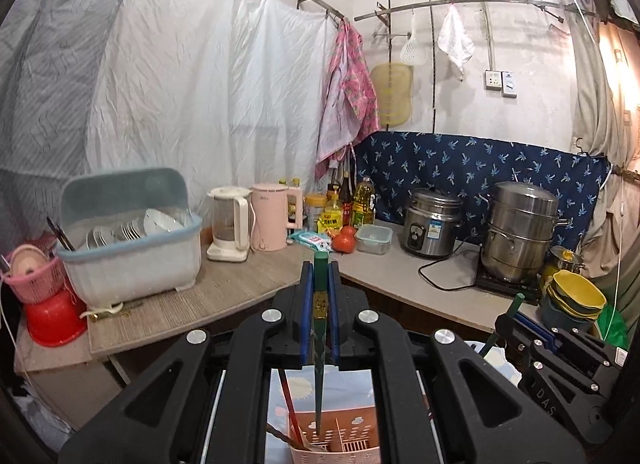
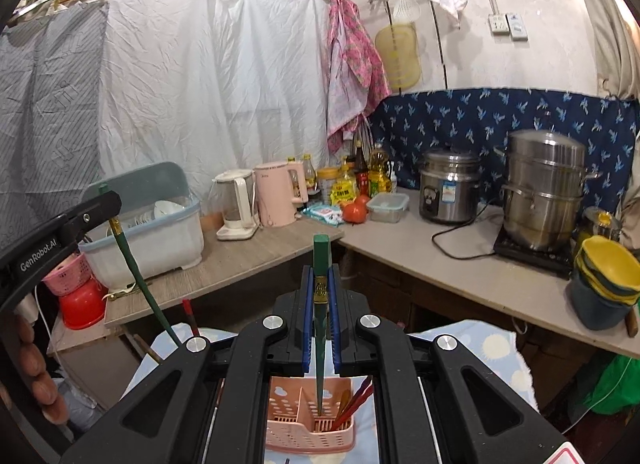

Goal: Organize utensils
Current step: 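Carry the green chopstick into the basket with the right tool while the left tool carries its green one, then open both tools to release the green chopsticks into the basket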

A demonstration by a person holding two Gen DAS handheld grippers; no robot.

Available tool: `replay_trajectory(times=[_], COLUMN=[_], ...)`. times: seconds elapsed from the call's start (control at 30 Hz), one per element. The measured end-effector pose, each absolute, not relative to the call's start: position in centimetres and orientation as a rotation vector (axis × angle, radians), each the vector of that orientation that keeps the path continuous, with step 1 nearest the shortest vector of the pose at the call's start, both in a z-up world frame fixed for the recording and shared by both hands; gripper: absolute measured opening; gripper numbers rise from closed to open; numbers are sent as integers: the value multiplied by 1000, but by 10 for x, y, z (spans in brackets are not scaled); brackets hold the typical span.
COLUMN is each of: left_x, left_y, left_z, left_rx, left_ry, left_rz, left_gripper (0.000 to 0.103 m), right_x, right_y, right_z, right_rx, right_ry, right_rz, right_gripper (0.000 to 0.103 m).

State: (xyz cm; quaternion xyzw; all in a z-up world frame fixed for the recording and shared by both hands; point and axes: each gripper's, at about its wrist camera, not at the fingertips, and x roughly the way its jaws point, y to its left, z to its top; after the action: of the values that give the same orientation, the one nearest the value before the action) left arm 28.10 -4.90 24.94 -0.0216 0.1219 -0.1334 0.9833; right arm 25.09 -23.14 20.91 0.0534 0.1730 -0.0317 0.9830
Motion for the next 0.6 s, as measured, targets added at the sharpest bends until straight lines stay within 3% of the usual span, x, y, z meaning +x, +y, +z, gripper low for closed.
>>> replay_trajectory(times=[0.5, 0.57, 0.6], left_x=[301, 298, 296], left_y=[-53, -52, -51], left_z=[171, 168, 167], left_rx=[-29, -27, -28], left_ry=[376, 379, 379], left_rz=[-260, -256, -247], left_gripper=[8, 17, 22], right_x=[270, 266, 263], right_y=[-222, -223, -224], right_z=[138, 138, 139], right_rx=[104, 105, 110], right_ry=[477, 470, 463], right_rz=[-48, -56, -61], right_gripper=[7, 8, 13])
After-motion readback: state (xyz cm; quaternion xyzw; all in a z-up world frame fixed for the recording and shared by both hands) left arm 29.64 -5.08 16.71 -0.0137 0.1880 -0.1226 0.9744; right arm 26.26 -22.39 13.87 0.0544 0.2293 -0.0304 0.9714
